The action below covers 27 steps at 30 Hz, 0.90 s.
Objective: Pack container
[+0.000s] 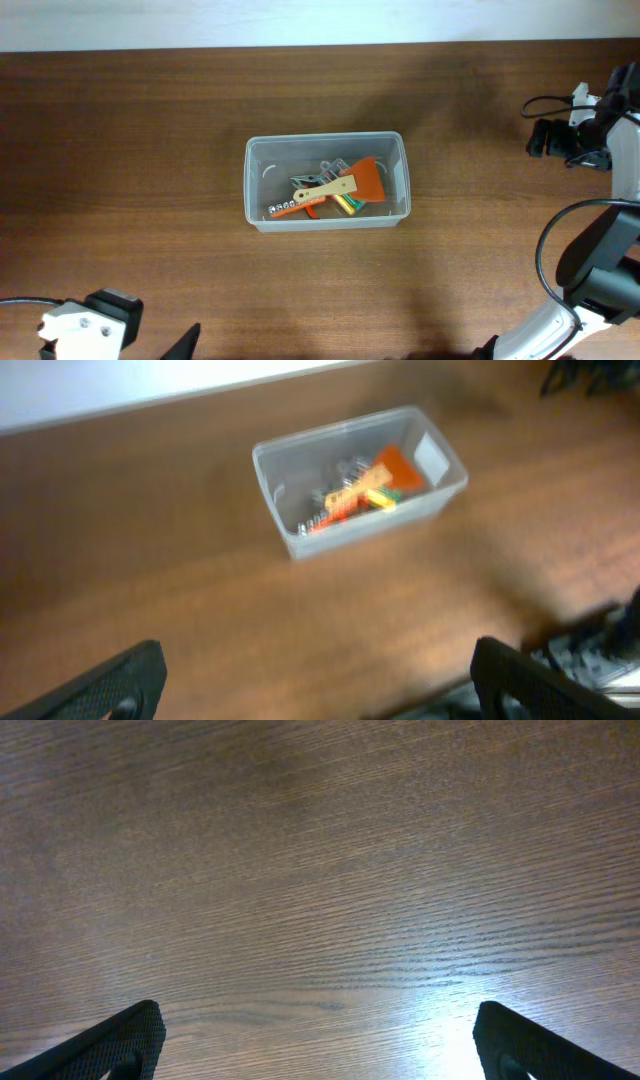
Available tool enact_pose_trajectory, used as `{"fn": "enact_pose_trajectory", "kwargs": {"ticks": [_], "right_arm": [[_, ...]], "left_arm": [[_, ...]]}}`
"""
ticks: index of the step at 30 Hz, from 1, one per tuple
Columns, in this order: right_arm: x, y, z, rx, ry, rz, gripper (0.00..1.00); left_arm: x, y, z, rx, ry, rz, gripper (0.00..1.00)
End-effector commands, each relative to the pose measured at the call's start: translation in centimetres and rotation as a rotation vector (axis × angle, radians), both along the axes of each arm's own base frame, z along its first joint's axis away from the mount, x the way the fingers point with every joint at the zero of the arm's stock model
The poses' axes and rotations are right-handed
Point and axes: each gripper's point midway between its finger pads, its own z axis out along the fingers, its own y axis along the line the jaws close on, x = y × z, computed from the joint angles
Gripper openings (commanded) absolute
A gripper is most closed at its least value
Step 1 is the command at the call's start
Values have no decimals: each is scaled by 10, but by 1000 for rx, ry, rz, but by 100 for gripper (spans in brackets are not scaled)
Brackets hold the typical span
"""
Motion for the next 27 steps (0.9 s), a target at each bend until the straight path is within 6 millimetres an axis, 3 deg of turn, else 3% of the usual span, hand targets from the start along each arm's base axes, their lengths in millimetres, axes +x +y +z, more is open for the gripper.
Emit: {"fn": "enact_pose_trajectory", "kwargs": {"ticks": [1, 4, 8, 15, 19, 27], "right_arm": [[0, 1, -1, 11, -2, -4, 99], [0, 1, -1, 11, -2, -4, 99], [0, 1, -1, 11, -2, -4, 98], [0, 1, -1, 11, -2, -4, 99], [0, 1, -1, 11, -2, -4, 99], [0, 1, -1, 11, -2, -4, 99]], "left_arm": [[12, -2, 14, -23, -61, 12, 99], [19, -1, 14, -11, -74, 16, 99], [31, -4, -9, 48, -23, -17, 99], [88, -15, -49, 62, -37, -19, 99], [114, -7, -78, 51, -88, 45, 99], [122, 7, -119, 21, -268, 121, 99]]}}
